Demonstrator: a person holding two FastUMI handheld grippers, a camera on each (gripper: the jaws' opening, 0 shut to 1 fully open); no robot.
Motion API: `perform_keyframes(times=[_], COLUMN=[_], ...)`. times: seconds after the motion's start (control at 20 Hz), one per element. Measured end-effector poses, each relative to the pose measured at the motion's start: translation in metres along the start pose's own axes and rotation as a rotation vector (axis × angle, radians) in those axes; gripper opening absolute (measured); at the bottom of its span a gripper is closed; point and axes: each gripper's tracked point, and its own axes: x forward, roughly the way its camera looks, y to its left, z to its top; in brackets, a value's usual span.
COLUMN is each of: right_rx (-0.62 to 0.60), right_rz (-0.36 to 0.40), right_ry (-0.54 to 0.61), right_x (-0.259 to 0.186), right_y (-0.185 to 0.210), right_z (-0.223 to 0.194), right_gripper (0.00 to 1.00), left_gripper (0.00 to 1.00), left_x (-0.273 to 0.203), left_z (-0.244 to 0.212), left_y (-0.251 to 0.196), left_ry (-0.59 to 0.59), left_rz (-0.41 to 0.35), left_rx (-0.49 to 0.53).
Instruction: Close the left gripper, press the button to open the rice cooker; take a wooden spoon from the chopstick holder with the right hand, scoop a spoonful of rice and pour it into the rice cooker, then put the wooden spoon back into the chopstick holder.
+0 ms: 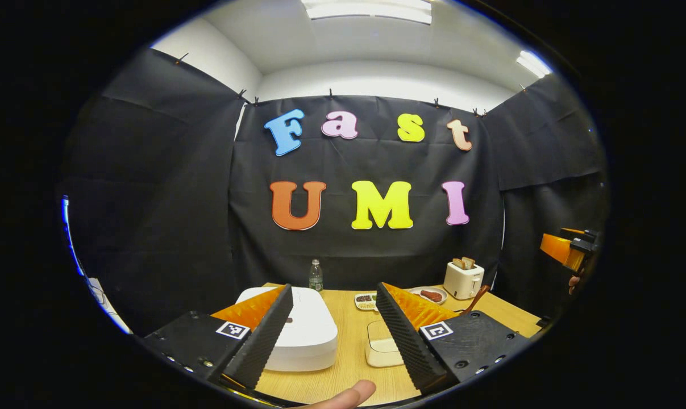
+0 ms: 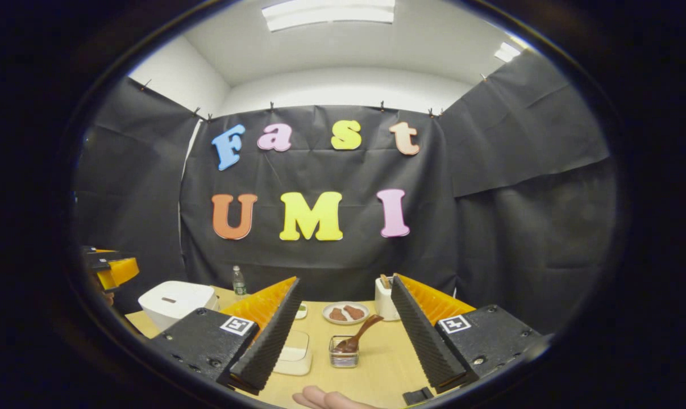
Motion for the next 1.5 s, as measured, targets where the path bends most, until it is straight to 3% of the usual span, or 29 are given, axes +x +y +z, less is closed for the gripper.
perform_keyframes(times=[0.5, 0.65, 0.75, 0.8, 0.9, 1.15, 1.4, 1.45, 1.5], right_rx=[0.004, 0.004, 0.007, 0.008, 0.009, 0.004, 0.013, 0.017, 0.020], right_rz=[0.010, 0.012, 0.012, 0.014, 0.021, 0.034, 0.042, 0.044, 0.044], right_ry=[0.007, 0.014, 0.023, 0.029, 0.042, 0.071, 0.101, 0.107, 0.113], right_x=[0.004, 0.007, 0.009, 0.012, 0.014, 0.023, 0.034, 0.036, 0.039], right_y=[0.001, 0.001, 0.002, 0.002, 0.006, 0.014, 0.016, 0.016, 0.015], right_z=[-0.005, -0.010, -0.013, -0.016, -0.020, -0.034, -0.052, -0.055, -0.059], right_gripper=[1.00, 1.00, 1.00, 1.00, 1.00, 0.99, 0.99, 0.99, 0.99], left_gripper=[0.94, 0.78, 0.55, 0.60, 0.47, 0.15, 0.14, 0.14, 0.00], left_x=[0.015, 0.025, 0.033, 0.035, 0.038, 0.051, 0.064, 0.033, 0.066], left_z=[-0.004, -0.009, -0.018, -0.023, -0.035, -0.049, -0.071, -0.066, -0.078], left_y=[0.020, 0.030, 0.030, 0.031, 0.032, 0.049, 0.067, 0.065, 0.071], left_ry=[-0.017, -0.009, 0.014, 0.036, 0.084, 0.148, 0.221, 0.226, 0.249], left_rz=[0.029, 0.042, 0.024, 0.016, -0.007, 0.019, 0.057, 0.056, 0.045], left_rx=[-0.030, -0.018, 0.001, 0.000, -0.013, 0.009, 0.072, 0.064, 0.055])
